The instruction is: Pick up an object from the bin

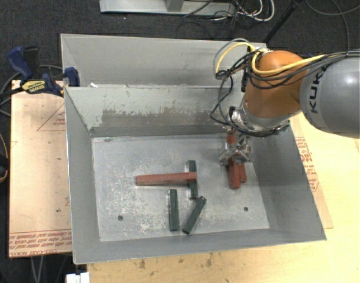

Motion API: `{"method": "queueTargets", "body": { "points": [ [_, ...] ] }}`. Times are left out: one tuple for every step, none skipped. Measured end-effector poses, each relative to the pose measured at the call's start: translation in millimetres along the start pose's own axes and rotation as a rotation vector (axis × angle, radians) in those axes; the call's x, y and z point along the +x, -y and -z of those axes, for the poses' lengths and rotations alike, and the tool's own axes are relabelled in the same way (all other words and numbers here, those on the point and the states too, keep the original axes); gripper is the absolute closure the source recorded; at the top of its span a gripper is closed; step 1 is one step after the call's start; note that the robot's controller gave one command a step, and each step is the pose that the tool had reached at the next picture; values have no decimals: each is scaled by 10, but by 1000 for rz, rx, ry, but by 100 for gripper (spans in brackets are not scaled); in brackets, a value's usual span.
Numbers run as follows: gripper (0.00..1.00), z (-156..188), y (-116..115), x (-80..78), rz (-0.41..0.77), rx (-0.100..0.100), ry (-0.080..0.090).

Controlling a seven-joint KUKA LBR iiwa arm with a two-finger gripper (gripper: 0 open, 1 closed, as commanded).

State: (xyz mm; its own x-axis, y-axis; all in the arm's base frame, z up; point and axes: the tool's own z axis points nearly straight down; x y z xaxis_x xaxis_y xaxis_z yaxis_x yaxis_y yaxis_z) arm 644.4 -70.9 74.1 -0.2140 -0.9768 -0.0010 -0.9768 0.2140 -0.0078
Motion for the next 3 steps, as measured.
{"method": "queueTargets", "body": {
  "points": [
    [0, -25, -17, -17, 0, -3, 3],
    [100, -17, -9, -6, 0, -2, 1],
    [100, 47, -237, -679, -240, -8, 3]
  ]
}}
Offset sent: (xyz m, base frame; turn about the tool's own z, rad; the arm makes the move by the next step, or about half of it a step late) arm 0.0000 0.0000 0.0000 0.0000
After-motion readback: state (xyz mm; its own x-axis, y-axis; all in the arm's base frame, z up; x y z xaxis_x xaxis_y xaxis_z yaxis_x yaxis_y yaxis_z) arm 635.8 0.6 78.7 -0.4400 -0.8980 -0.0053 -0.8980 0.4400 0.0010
